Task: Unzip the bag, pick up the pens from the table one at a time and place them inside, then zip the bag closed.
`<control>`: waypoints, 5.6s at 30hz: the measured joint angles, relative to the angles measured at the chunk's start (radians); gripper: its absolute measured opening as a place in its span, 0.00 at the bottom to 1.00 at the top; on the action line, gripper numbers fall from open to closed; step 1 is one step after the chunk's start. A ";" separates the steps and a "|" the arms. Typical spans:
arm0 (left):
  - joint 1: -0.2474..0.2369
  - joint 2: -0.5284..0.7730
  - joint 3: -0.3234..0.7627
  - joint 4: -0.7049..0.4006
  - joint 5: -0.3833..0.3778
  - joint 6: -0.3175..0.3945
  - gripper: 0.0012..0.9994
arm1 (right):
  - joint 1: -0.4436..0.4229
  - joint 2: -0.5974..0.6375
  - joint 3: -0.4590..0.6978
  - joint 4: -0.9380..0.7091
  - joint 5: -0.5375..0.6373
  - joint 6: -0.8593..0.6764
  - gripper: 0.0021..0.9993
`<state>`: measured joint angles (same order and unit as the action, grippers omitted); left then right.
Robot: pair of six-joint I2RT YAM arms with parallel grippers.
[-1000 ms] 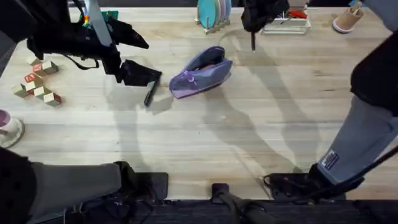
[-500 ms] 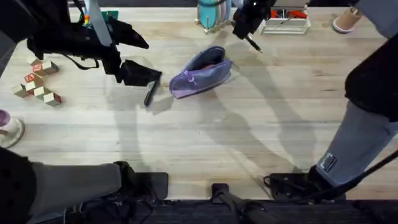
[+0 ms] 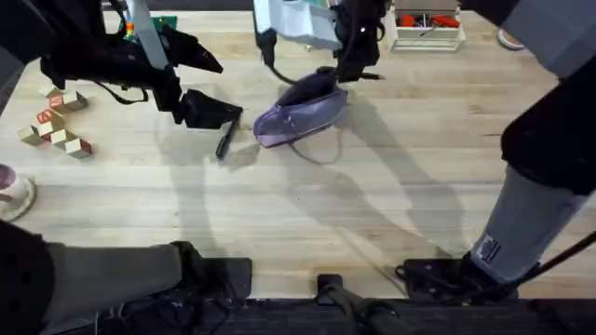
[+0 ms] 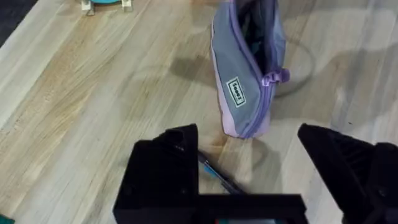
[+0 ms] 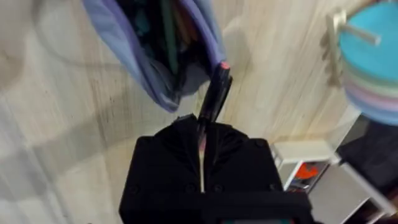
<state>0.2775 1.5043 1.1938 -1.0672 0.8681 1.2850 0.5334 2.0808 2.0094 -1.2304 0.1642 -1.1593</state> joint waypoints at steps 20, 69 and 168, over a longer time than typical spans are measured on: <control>0.000 0.000 0.000 0.000 0.000 0.000 0.99 | 0.015 0.000 0.000 -0.068 -0.049 -0.161 0.03; 0.000 0.000 0.000 -0.011 0.000 0.002 0.99 | 0.110 0.005 -0.128 0.183 -0.350 -0.445 0.03; -0.180 -0.013 -0.016 0.084 -0.700 -0.664 1.00 | -0.148 -0.386 -0.142 0.097 -0.398 0.371 1.00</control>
<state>0.0972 1.4917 1.1776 -0.9834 0.1677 0.6207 0.3851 1.6943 1.8679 -1.1336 -0.2340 -0.7883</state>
